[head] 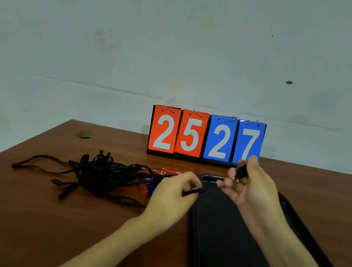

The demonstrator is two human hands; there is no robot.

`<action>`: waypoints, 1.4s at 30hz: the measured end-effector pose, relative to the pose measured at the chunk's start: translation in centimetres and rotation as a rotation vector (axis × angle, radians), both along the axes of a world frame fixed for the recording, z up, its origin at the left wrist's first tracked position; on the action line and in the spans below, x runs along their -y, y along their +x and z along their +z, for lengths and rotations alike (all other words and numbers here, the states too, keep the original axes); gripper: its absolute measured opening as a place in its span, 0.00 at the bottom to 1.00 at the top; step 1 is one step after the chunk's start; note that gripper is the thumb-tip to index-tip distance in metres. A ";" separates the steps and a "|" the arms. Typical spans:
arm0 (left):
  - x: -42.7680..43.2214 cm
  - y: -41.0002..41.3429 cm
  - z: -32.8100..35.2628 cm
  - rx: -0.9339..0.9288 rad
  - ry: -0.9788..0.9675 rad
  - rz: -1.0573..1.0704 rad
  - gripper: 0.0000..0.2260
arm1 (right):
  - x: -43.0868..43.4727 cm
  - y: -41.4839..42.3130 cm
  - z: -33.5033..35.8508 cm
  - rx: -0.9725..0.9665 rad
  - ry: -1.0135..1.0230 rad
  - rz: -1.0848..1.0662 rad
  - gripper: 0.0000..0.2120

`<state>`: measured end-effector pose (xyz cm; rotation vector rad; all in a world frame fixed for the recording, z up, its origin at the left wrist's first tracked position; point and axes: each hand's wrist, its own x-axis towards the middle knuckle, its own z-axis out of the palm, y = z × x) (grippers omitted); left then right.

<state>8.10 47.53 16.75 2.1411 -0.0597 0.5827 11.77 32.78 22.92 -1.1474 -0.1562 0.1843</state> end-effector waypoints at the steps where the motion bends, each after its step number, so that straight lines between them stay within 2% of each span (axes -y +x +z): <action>1: -0.8 0.3 -0.2 -0.014 -0.027 0.063 0.04 | 0.5 0.0 0.2 0.026 -0.104 0.027 0.15; 3: -2.6 0.9 -0.3 -0.065 -0.080 0.211 0.04 | 1.1 0.3 0.2 0.183 -0.489 0.028 0.17; 6: -5.7 1.5 -0.3 -0.131 -0.153 0.398 0.04 | 2.2 1.1 -0.5 0.546 -1.072 -0.159 0.15; 8: -7.5 1.3 -0.1 -0.153 -0.133 0.532 0.03 | 2.8 1.3 -0.4 0.551 -1.204 -0.239 0.14; 10: -8.6 0.8 0.0 -0.231 0.080 0.614 0.03 | 3.1 1.4 -0.3 0.491 -1.275 -0.238 0.15; 11: -8.5 0.7 0.1 -0.273 0.194 0.573 0.05 | 3.1 1.6 -0.3 0.477 -1.311 -0.227 0.15; 13: -7.8 0.7 0.2 -0.330 0.318 0.375 0.11 | 2.5 1.6 -0.4 0.443 -1.249 -0.147 0.14; 16: -6.3 0.6 0.6 -0.324 0.484 0.251 0.18 | 1.5 0.9 -0.3 0.357 -0.902 0.064 0.16; 17: -5.7 0.3 1.0 -0.269 0.436 0.232 0.18 | 1.3 0.4 -0.2 0.357 -0.814 0.121 0.18; 18: -4.9 -0.1 1.5 -0.195 0.318 0.197 0.17 | 1.1 0.0 -0.1 0.369 -0.741 0.160 0.18; 20: -2.5 -1.0 2.2 -0.104 -0.081 0.031 0.13 | 0.5 -0.8 -0.3 0.384 -0.622 0.171 0.13; 23: 1.0 -1.5 2.0 -0.142 -0.652 -0.344 0.09 | 0.0 -1.8 -0.4 0.352 -0.504 0.136 0.11; 25: 2.0 -1.6 1.6 -0.209 -0.834 -0.493 0.17 | -0.1 -2.1 -0.5 0.351 -0.515 0.089 0.14; 27: 2.1 -2.0 1.6 -0.288 -0.892 -0.572 0.18 | -0.1 -2.1 -0.7 0.343 -0.490 0.039 0.16; 29: 1.8 -2.4 1.8 -0.343 -0.859 -0.598 0.16 | 0.2 -1.8 -0.8 0.305 -0.421 0.016 0.14; 31: 1.2 -2.4 2.1 -0.359 -0.738 -0.550 0.12 | 0.5 -1.4 -0.5 0.216 -0.302 0.024 0.11; 33: 0.3 -2.1 2.3 -0.358 -0.640 -0.490 0.10 | 0.8 -0.9 -0.4 0.159 -0.283 0.031 0.11; 36: -0.8 -2.1 2.7 -0.380 -0.473 -0.392 0.09 | 0.9 -0.6 -0.8 0.201 -0.455 0.069 0.15; 42: -2.1 -1.9 3.1 -0.394 -0.181 -0.259 0.06 | 1.8 -0.6 -1.6 0.586 -0.955 -0.088 0.18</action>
